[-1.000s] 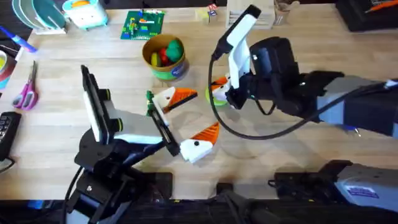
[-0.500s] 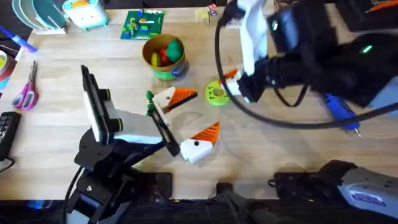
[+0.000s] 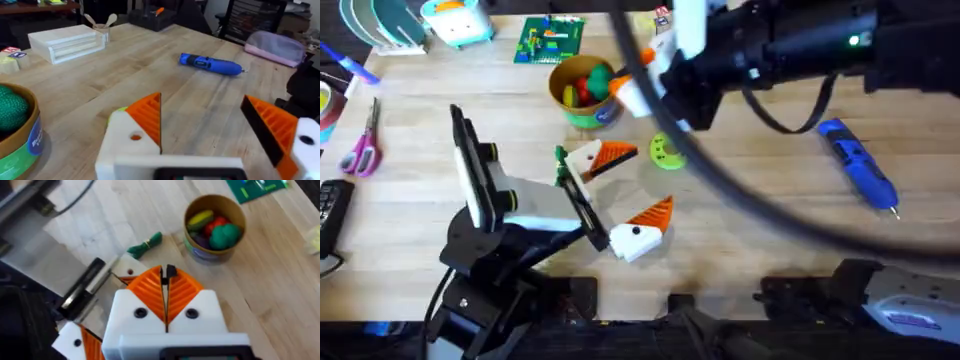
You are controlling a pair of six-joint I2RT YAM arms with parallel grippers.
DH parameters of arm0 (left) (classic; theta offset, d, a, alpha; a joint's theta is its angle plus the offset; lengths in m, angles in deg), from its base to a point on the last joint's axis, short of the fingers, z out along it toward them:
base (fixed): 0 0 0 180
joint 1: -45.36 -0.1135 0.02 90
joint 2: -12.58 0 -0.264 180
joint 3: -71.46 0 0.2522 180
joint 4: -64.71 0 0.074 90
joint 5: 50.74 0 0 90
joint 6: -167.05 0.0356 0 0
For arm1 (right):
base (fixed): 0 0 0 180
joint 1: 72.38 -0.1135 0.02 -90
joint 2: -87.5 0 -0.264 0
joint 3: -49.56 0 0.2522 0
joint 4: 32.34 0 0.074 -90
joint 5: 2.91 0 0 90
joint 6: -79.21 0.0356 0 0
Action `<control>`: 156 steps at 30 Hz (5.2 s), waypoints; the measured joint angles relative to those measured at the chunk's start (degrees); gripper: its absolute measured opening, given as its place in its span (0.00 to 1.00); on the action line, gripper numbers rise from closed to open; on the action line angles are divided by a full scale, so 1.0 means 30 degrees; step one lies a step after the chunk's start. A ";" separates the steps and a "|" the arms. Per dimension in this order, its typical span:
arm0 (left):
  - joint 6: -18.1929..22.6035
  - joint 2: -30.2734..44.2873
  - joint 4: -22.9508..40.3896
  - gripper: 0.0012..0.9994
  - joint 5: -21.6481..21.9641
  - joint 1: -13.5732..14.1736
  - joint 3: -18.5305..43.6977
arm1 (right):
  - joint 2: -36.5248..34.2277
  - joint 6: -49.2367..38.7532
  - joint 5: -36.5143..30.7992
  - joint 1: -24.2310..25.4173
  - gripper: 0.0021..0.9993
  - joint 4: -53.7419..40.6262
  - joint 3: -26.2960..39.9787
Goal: Pick up the gripper from the table and insert it into the empty holder that is missing its gripper. Then pick up a screw, insert it into the mounting hole, and use the screwdriver to tighten it. Finally, clean up the table by picking up the vegetable and placing it into the bucket.
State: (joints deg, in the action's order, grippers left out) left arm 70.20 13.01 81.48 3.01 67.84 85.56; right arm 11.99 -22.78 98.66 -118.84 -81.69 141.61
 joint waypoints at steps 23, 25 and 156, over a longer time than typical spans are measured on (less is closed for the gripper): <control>-0.0001 0.0000 0.0000 0.99 0.0006 0.0000 0.0000 | -0.2776 0.1717 -0.0081 -0.3711 0.00 0.0683 0.0399; -0.0001 0.0000 0.0000 0.99 0.0006 0.0000 0.0000 | -0.2784 0.1730 -0.0144 -0.3531 0.00 0.0680 0.0400; 0.0137 0.0000 0.0007 0.02 -0.0016 0.0000 0.0000 | 1.0974 -0.0749 0.3968 0.2961 0.96 -1.1257 -0.2616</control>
State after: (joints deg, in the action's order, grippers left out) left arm 70.61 13.01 81.50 2.97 67.84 85.56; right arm 44.91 -25.02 110.57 -109.96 -115.46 133.76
